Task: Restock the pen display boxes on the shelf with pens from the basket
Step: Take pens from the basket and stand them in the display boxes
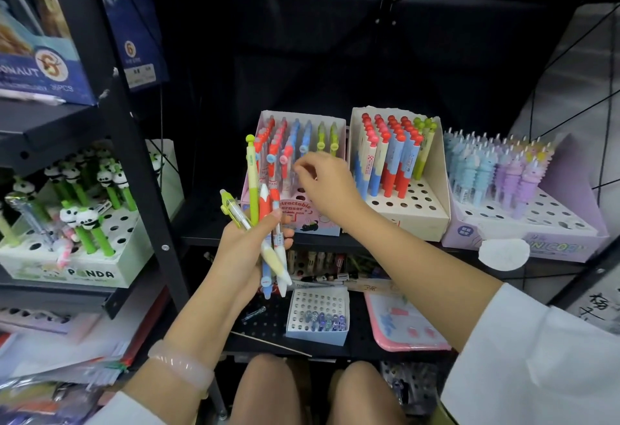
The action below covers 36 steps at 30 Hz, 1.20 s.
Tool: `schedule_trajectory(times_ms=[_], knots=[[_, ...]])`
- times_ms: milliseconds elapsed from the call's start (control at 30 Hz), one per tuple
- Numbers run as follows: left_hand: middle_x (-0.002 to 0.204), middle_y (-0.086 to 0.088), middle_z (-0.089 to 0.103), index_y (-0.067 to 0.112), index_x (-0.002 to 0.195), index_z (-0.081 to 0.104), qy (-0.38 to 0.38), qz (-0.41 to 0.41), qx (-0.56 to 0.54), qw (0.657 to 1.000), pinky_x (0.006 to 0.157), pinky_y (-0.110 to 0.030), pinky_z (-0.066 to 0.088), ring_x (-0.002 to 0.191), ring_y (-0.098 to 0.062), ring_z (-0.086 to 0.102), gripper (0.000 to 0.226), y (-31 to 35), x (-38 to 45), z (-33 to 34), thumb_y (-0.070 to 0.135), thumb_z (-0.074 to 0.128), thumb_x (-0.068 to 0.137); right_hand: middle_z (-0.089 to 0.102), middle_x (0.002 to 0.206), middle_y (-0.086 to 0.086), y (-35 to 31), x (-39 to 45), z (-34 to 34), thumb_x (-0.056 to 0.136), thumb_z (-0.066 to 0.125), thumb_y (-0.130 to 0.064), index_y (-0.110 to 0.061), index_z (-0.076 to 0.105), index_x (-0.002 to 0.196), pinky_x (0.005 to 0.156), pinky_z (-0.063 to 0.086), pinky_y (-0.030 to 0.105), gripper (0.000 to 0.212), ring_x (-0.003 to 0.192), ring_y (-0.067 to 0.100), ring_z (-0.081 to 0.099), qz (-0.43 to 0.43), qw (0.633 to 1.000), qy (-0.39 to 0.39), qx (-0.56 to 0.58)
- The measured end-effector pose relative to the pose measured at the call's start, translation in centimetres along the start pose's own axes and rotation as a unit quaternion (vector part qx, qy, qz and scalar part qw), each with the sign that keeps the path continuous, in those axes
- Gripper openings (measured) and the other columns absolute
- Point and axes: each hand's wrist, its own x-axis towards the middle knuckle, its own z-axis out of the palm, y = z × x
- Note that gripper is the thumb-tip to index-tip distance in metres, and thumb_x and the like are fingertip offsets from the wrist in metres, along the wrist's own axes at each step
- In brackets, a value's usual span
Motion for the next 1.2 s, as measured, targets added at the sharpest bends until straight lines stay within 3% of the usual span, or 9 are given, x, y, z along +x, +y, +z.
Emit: schedule_trajectory(times_ms=[133,267,433,500,600,667,767,1033,1200], knots=[[0.067,-0.001,0.072,0.01,0.092,0.064,-0.012,0.001,-0.016,1.0,0.055,-0.022,0.054,0.065,-0.013,0.07,0.009,0.1,-0.1,0.7,0.015,0.062,0.085,0.065,0.079,-0.009,-1.1,-2.5,-1.0,0.091,0.058,-0.022,-0.011,0.071,0.095,0.07,0.042,0.003,0.018,0.069,-0.007,0.055,0.017,0.983,-0.049,0.173],[0.074,-0.003,0.074,0.01,0.098,0.063,-0.039,0.026,-0.022,0.999,0.059,-0.022,0.055,0.072,-0.016,0.071,0.012,0.0,-0.5,1.5,0.012,0.058,0.087,0.061,0.07,-0.008,-1.0,-3.4,-1.5,0.094,0.054,-0.022,-0.02,0.066,0.081,0.078,0.052,0.034,0.018,0.068,0.006,0.056,0.074,0.942,-0.168,0.281],[0.07,-0.007,0.072,0.004,0.1,0.062,-0.045,-0.027,-0.011,0.999,0.055,-0.025,0.055,0.063,-0.017,0.069,0.014,-0.3,-0.7,1.2,0.012,0.057,0.089,0.067,0.094,0.001,-0.2,-3.1,-2.5,0.099,0.042,-0.013,-0.019,0.061,0.113,0.073,0.046,0.017,0.024,0.08,0.003,0.059,0.117,0.896,-0.132,0.407],[0.065,-0.003,0.068,0.007,0.093,0.062,-0.034,-0.018,0.003,0.999,0.053,-0.023,0.054,0.053,-0.012,0.063,0.007,-0.1,-0.5,1.1,0.01,0.058,0.088,0.069,0.081,-0.005,-0.3,-3.2,-2.7,0.098,0.044,-0.011,-0.019,0.059,0.11,0.066,0.047,0.014,0.02,0.07,0.0,0.06,0.132,0.892,-0.107,0.419],[0.06,-0.002,0.064,0.009,0.084,0.063,-0.014,-0.02,-0.01,1.0,0.046,-0.021,0.049,0.048,-0.009,0.057,0.006,-0.3,-1.2,2.6,0.01,0.059,0.088,0.063,0.068,-0.004,-1.4,-4.4,-1.7,0.095,0.049,-0.008,-0.019,0.057,0.09,0.052,0.046,0.015,0.014,0.054,0.0,0.056,0.142,0.925,-0.057,0.349],[0.058,-0.003,0.063,0.011,0.083,0.062,0.073,-0.011,-0.048,0.996,0.044,-0.023,0.049,0.049,-0.01,0.06,0.009,-1.5,-2.2,4.5,0.01,0.057,0.09,0.059,0.067,0.0,-2.5,-5.9,-0.1,0.094,0.048,-0.005,-0.025,0.051,0.08,0.046,0.043,0.016,0.024,0.048,0.002,0.053,0.131,0.941,0.006,0.312],[0.063,0.004,0.07,0.015,0.088,0.064,0.182,0.047,-0.081,0.979,0.048,-0.019,0.05,0.06,-0.008,0.068,0.014,-2.7,-3.0,6.3,0.008,0.053,0.091,0.06,0.071,0.007,-3.5,-7.3,1.4,0.094,0.042,-0.003,-0.027,0.048,0.081,0.054,0.047,0.021,0.028,0.058,0.007,0.054,0.142,0.932,0.112,0.315],[0.074,0.009,0.072,0.027,0.088,0.065,0.083,0.069,-0.076,0.991,0.057,-0.017,0.052,0.074,-0.007,0.07,0.019,-1.3,-1.9,6.8,0.011,0.055,0.091,0.058,0.071,-0.007,-3.7,-6.8,0.8,0.098,0.041,-0.012,-0.019,0.058,0.093,0.071,0.049,0.016,0.019,0.071,0.003,0.057,0.086,0.92,0.149,0.353],[0.074,-0.004,0.069,0.012,0.095,0.063,0.049,0.02,-0.088,0.995,0.055,-0.025,0.054,0.07,-0.014,0.068,0.014,-1.2,-1.6,6.4,0.007,0.05,0.094,0.049,0.053,-0.011,-3.2,-5.9,0.3,0.099,0.042,-0.016,-0.022,0.059,0.089,0.049,0.041,0.02,0.02,0.048,0.004,0.045,0.147,0.883,0.168,0.414]])
